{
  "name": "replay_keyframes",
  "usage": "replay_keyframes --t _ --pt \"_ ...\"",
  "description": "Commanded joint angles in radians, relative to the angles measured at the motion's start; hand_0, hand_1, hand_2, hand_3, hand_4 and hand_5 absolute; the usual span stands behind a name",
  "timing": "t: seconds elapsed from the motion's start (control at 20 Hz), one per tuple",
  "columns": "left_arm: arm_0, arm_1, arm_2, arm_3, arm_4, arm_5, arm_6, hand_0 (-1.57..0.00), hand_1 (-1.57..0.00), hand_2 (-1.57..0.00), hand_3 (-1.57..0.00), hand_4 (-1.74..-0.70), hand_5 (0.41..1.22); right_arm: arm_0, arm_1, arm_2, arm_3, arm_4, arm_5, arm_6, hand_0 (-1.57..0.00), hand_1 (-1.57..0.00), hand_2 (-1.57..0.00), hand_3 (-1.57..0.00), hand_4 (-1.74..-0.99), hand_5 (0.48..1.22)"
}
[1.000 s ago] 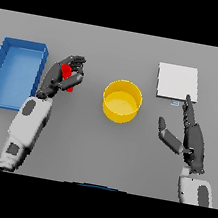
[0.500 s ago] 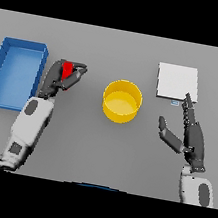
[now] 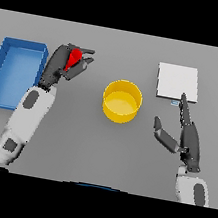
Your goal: Pick up the red beaker and tilt it to pour out 1 green nut into yellow bowl. Pick up the yellow bowl and place it on the metallic measuring scale.
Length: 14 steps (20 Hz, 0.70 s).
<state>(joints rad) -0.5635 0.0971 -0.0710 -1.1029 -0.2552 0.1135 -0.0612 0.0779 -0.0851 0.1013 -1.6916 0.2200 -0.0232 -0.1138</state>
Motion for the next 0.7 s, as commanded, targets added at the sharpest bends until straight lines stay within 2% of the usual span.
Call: replay_keyframes --t 0.0,0.25,0.3,0.5,0.65 --pt "-0.006 0.027 -0.05 -0.014 -0.047 -0.022 0.028 -1.56 -1.56 -1.56 -1.56 -1.73 1.119 0.008 -0.008 -0.002 -0.01 0.001 0.002 -0.005 0.0 0.0 0.0 0.0 -1.245 0.688" --pt "-0.025 0.06 -0.153 -0.042 -0.112 -0.059 0.098 -1.56 -1.56 -1.56 -1.56 -1.73 1.114 0.002 -0.002 0.001 -0.007 0.011 -0.006 0.022 0.0 0.0 0.0 0.0 -1.243 0.705" --pt "-0.029 0.064 -0.161 -0.045 -0.113 -0.062 0.107 -1.56 -1.56 -1.56 -1.56 -1.73 1.113 0.019 -0.003 0.005 -0.02 0.008 -0.001 0.009 0.0 0.0 0.0 0.0 -1.243 0.71" --pt "-0.115 0.119 -0.304 0.006 -0.279 -0.073 0.145 -1.57 -1.57 -1.57 -1.57 -1.74 1.123 0.02 -0.002 0.011 -0.028 0.011 0.003 0.016 0.0 0.0 0.0 0.0 -1.26 0.719" --pt "-0.208 0.158 -0.419 0.048 -0.406 -0.114 0.153 -1.57 -1.57 -1.57 -1.57 -1.74 1.152 0.014 -0.001 0.01 -0.033 -0.001 0.013 0.02 0.0 0.0 0.0 0.0 -1.267 0.721"
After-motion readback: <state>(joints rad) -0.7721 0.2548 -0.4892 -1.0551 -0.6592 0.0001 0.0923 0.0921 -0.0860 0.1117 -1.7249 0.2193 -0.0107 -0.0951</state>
